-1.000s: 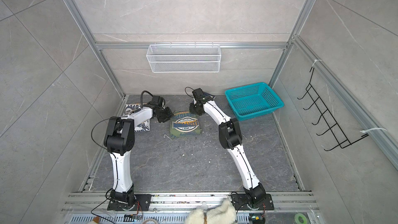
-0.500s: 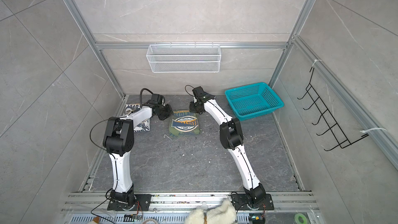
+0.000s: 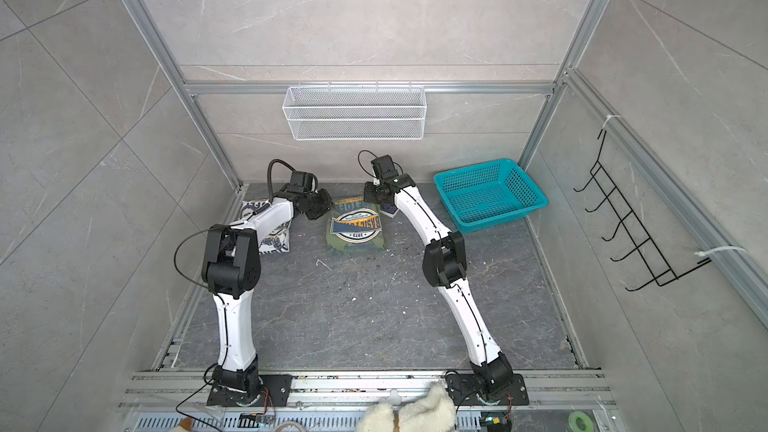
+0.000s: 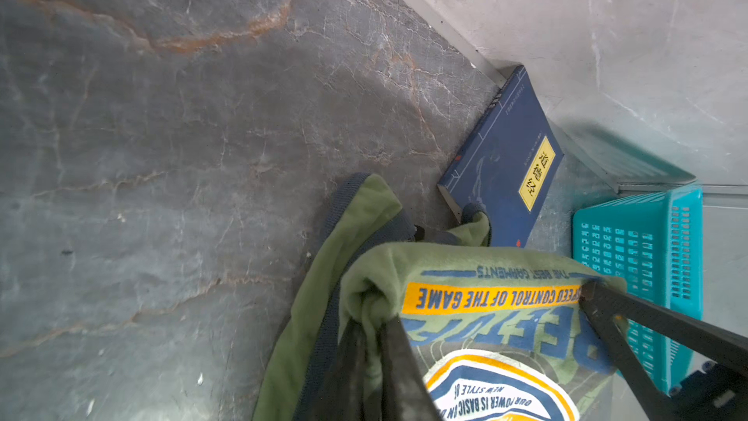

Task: Fold and stack the tank tops
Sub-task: 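Lift the green tank top with both grippers and carry it toward the white tank top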

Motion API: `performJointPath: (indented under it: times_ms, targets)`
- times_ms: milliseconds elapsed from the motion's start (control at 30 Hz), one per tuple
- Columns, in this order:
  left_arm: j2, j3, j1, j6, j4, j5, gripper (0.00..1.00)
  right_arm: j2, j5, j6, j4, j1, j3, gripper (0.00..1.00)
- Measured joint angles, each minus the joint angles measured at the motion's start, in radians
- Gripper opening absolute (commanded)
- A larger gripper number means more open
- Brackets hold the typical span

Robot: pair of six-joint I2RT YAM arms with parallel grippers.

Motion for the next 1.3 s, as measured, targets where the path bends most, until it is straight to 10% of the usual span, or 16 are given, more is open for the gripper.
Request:
performJointPath:
  times_ms: [233, 467, 800, 1300]
  targets:
    - [0.126, 0.106, 0.012, 0.012, -0.058, 0.0, 0.63, 0.108, 0.0, 0.023, -0.003, -0.019, 0.028, 0.57]
    - [0.099, 0.092, 0.019, 0.04, -0.126, -0.019, 0.85, 0.097, 0.022, 0.026, -0.048, -0.035, 0.031, 0.69]
    - [-0.174, -0.173, 0.021, 0.053, -0.108, 0.039, 0.87, -0.305, -0.074, 0.034, 0.124, -0.039, -0.611, 0.73]
    - [-0.126, -0.298, 0.013, 0.035, -0.036, 0.158, 0.69, -0.359, -0.186, 0.121, 0.323, -0.039, -0.834, 0.65]
